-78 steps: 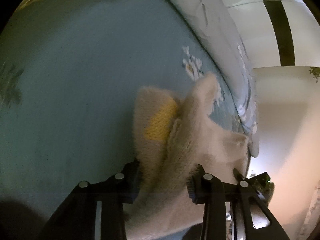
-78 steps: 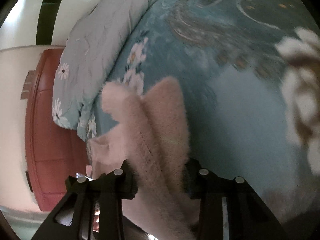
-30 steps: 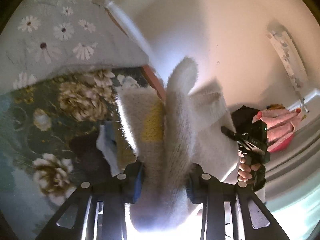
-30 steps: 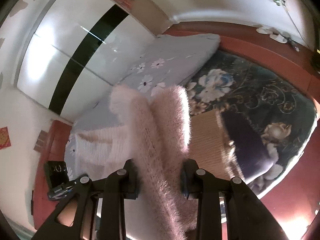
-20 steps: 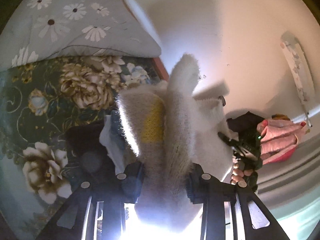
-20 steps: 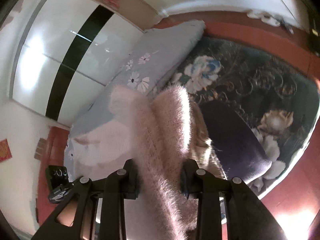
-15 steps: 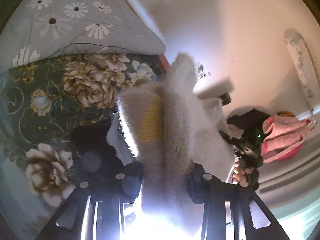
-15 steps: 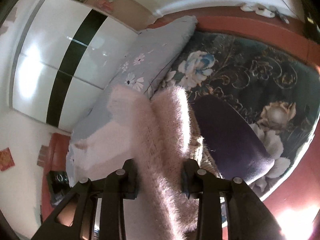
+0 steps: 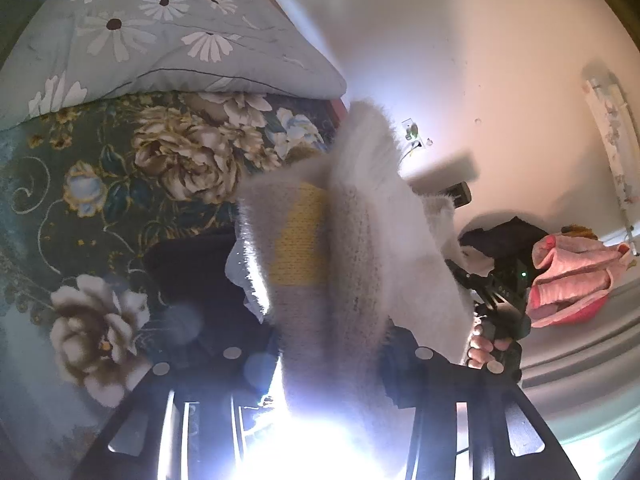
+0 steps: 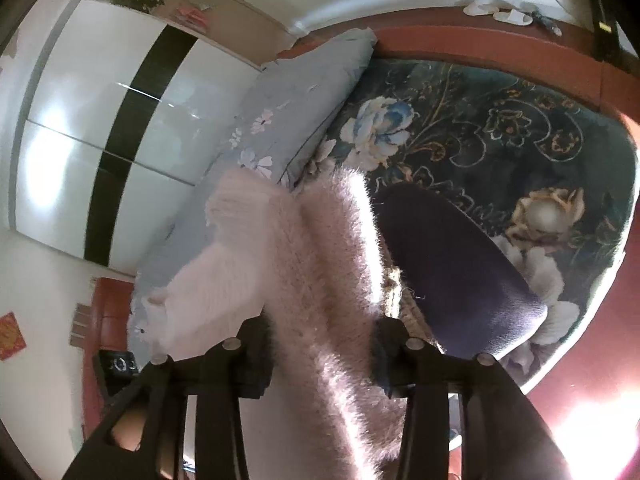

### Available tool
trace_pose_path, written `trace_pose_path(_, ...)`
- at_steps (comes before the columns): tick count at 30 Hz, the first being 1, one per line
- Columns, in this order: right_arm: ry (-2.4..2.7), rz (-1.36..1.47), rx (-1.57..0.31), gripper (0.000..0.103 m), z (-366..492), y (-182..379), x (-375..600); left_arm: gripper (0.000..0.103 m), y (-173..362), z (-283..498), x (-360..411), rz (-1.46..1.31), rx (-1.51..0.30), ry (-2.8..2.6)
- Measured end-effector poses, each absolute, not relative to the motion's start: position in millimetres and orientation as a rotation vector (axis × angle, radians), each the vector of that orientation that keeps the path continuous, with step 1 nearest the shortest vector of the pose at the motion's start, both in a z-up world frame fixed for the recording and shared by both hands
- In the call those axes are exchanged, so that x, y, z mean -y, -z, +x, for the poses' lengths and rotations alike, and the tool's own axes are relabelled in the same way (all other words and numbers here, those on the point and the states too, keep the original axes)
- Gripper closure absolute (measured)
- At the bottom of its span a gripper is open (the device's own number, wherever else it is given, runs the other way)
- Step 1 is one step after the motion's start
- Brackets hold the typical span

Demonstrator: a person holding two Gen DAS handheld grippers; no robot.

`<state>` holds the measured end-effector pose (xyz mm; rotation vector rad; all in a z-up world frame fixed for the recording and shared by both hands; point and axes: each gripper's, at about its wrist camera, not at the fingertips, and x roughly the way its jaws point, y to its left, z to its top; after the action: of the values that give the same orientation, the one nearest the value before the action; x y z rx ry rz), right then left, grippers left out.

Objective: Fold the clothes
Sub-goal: 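Lift the folded sweater with both grippers and carry it toward the clothes stack, then lower the folded sweater onto the clothes stack and open both grippers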

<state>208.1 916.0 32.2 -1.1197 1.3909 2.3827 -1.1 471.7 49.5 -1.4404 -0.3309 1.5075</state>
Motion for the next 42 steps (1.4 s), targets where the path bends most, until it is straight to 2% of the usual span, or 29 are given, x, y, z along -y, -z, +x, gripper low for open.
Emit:
trace_pose_path(2, -2.376, -1.141, -1.335, 0.054, 208.2, -38.8, -913.3, 0.057, -52.8, -0.2, -470.3, -1.439, 0.333, -1.508)
trace_pose_path(7, -2.378, -1.191, -1.175, 0.049, 209.3, -58.8, -903.7, 0.054, -57.3, -0.9, -465.1, -1.460, 0.342, -1.529)
trace_pose_path(10, -2.378, -1.166, -1.118, 0.048, 213.2, -70.6, -903.2, 0.049, -60.0, -5.7, -457.2, -1.471, 0.367, -1.554)
trace_pose_path(13, -2.378, -1.111, -1.123, 0.048, 218.7, -82.2, -905.7, 0.049, -68.1, -13.5, -446.4, -1.453, 0.393, -1.592)
trace_pose_path(16, -2.387, -1.106, -1.021, 0.048, 218.0, -98.6, -896.7, 0.048, -84.9, -16.9, -435.1, -1.407, 0.386, -1.674)
trace_pose_path(20, -2.460, -1.124, -0.800, 0.048, 209.5, -119.6, -863.6, 0.048, -118.2, -4.4, -435.9, -1.280, 0.310, -1.741)
trace_pose_path(25, -2.572, -1.194, -0.669, 0.048, 179.4, -111.7, -813.9, 0.047, -140.8, 39.3, -469.6, -1.133, 0.094, -1.750)
trace_pose_path(30, -2.596, -1.268, -0.676, 0.048, 156.2, -92.8, -796.9, 0.047, -124.5, 58.1, -498.5, -1.142, -0.032, -1.712)
trace_pose_path(35, -2.577, -1.294, -0.745, 0.047, 147.5, -70.8, -795.6, 0.047, -93.7, 45.9, -505.9, -1.234, -0.026, -1.714)
trace_pose_path(42, -2.598, -1.257, -0.786, 0.045, 149.0, -62.7, -795.4, 0.047, -84.9, 42.2, -508.9, -1.250, -0.037, -1.707)
